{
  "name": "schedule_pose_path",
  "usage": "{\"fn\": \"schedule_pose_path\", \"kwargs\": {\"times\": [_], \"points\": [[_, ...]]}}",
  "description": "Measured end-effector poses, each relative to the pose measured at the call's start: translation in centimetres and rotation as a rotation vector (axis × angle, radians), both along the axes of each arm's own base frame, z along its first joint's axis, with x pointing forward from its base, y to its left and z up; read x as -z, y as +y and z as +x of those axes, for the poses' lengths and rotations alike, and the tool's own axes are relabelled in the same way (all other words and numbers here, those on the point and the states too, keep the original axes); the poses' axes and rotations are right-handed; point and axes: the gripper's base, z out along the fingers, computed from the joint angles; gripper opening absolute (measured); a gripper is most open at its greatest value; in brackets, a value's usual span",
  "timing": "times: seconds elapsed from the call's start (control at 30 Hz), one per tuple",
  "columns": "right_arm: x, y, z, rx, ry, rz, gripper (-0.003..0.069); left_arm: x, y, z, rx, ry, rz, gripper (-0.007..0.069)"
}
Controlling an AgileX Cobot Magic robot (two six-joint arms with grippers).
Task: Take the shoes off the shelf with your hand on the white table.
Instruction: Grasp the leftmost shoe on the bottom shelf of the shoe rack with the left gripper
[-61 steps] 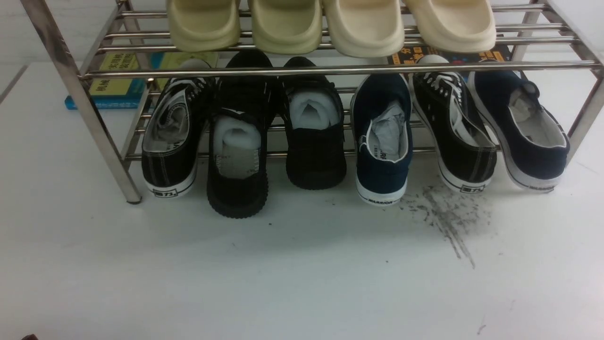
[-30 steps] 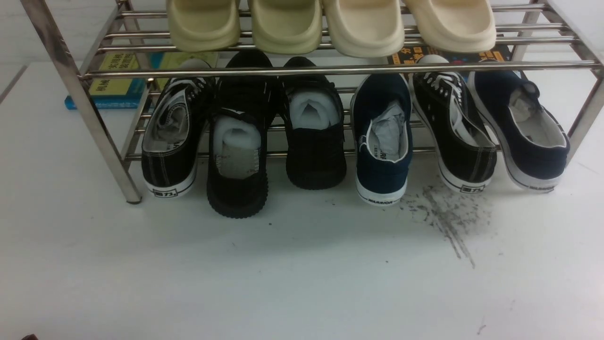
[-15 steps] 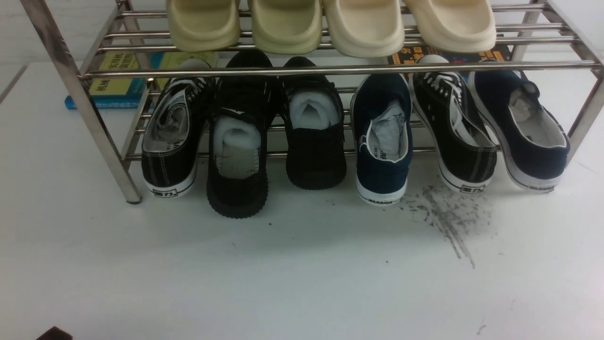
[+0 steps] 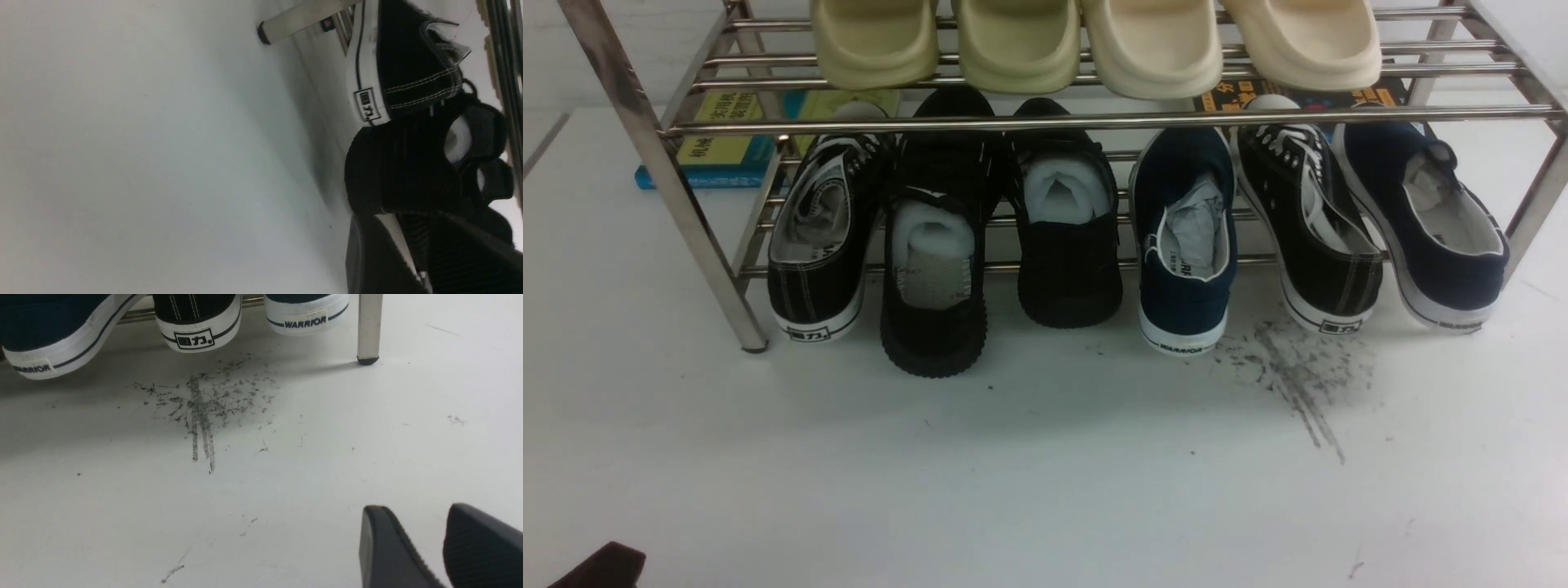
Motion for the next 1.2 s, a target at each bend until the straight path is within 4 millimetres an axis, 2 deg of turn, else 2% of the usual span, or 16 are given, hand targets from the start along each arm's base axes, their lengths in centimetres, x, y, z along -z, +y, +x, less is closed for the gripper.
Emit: {"fn": "schedule_pose_path", "kwargs": {"times": [0.13,0.23,0.27,0.37,0.43,0.47,0.5,0.6,0.7,0.73,0.8,0.87,0.9,0.97,1.07,1.2], "points": [[0.0,0.0,0.0,0.0,0.0,-0.001,0.0237,-0.4,0.0,0.0,0.005,-0.024,0.016,0.0207],[0.0,0.0,0.0,0.0,0.0,-0.001,0.0237,-1.5,-0.1,-0.2,0.027,-0.043,0.065,0.0162],[0.0,0.0,0.0,0.0,0.0,-0.001,0.0237,-3.4,-0.1,-0.5,0.041,-0.082,0.136,0.0108],[0.0,0.0,0.0,0.0,0.0,-0.001,0.0237,-7.3,-0.1,-0.6,0.068,-0.089,0.254,0.0025],[0.0,0.0,0.0,0.0,-0.002,0.005,0.0237,-9.5,-0.3,-0.1,0.107,-0.02,0.34,0.0001],[0.0,0.0,0.0,0.0,-0.004,0.008,0.0237,-9.4,-0.3,0.1,0.11,-0.01,0.348,0.0001],[-0.1,0.1,0.0,0.004,-0.013,0.063,0.0237,-11.0,-0.4,0.7,0.146,0.057,0.405,0.0001],[-0.3,0.6,0.1,0.019,-0.029,0.299,0.0237,-12.6,-0.7,3.0,0.261,0.267,0.516,0.0001],[-0.6,0.9,0.2,0.032,-0.052,0.467,0.0237,-12.8,-0.9,5.0,0.361,0.427,0.582,0.0001],[-1.0,0.9,0.3,0.041,-0.078,0.564,0.0237,-13.0,-1.1,6.6,0.431,0.519,0.614,0.0001],[-1.2,1.0,0.3,0.046,-0.09,0.651,0.0237,-12.7,-1.4,8.6,0.505,0.597,0.633,0.0001],[-1.3,1.0,0.3,0.048,-0.092,0.701,0.0237,-12.5,-1.7,10.4,0.57,0.64,0.638,0.0001],[-1.3,1.0,0.3,0.048,-0.093,0.701,0.0237,-12.6,-1.7,10.5,0.569,0.637,0.639,0.0002],[-1.4,1.0,0.3,0.051,-0.102,0.722,0.0237,-12.5,-2.2,12.4,0.633,0.652,0.623,0.0015],[-1.5,1.0,0.3,0.052,-0.108,0.723,0.0235,-12.7,-2.7,13.7,0.672,0.637,0.603,0.0036],[-3.0,1.1,0.1,0.009,-0.138,0.634,0.0182,-13.7,-3.7,15.6,0.73,0.565,0.576,0.0141]]}}
